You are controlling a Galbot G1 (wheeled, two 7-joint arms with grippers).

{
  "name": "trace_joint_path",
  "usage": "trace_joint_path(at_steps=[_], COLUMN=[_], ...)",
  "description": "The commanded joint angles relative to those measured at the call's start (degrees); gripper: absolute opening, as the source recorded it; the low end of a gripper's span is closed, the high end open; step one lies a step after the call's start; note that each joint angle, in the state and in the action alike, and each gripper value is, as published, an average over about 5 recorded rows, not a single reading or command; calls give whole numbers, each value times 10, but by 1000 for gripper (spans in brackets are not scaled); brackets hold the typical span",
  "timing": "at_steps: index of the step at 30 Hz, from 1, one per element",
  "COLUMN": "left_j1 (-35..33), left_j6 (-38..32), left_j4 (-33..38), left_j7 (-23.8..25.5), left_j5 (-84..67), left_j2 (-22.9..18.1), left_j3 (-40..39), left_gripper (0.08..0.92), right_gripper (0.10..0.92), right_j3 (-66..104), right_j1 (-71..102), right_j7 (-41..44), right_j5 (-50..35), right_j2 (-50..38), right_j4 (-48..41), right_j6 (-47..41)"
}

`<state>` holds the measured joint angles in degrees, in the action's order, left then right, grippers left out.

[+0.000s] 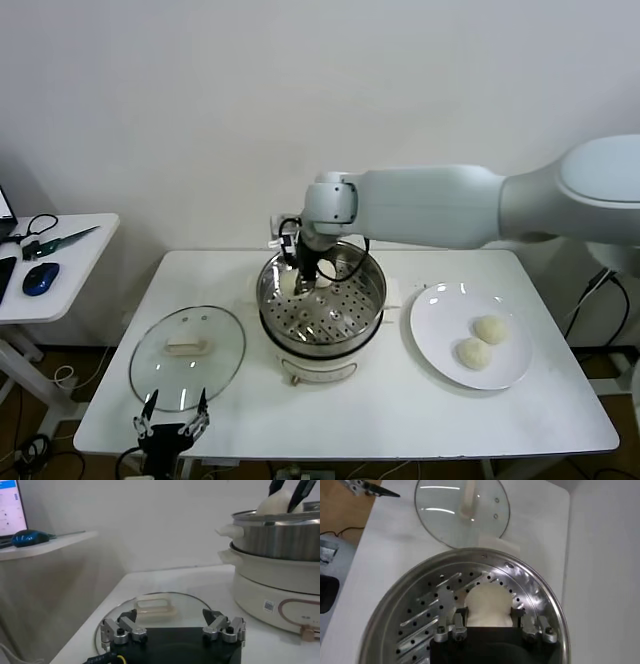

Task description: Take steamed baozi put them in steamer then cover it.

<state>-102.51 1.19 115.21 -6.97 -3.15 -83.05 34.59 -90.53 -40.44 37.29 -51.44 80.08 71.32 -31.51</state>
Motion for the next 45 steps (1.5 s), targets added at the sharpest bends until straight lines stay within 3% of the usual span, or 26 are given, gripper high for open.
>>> trace_joint_path(at_steps=[1, 10, 18, 25, 31, 37, 45], left_j1=[0, 0, -4, -8, -9, -9, -8], left_j6=[0, 1, 0, 0, 0, 0, 2], left_j4=[0, -1, 0, 7, 9, 10, 11], left_j7=[0, 1, 0, 0, 0, 0, 1], left_j5=[0, 2, 3, 10, 14, 15, 18], left_j2=[1, 1, 0, -2, -5, -5, -10], left_j3=[0, -2, -1, -2, -4, -4, -3], left_gripper=[823, 823, 823, 823, 823, 823, 823], right_gripper=[585, 588, 775, 822, 823, 823, 823], right_j3=[8, 12, 1, -77, -150, -138, 11], right_j1=[68, 72, -9, -140, -194, -111, 92], right_j7=[-13, -15, 37, 158, 216, 212, 202], right_j5=[27, 32, 34, 55, 165, 268, 353], right_j2=[44, 45, -5, -172, -353, -489, -541], right_j4=[-69, -69, -19, 79, 160, 168, 116], right_j6=[-11, -12, 21, 120, 174, 183, 180])
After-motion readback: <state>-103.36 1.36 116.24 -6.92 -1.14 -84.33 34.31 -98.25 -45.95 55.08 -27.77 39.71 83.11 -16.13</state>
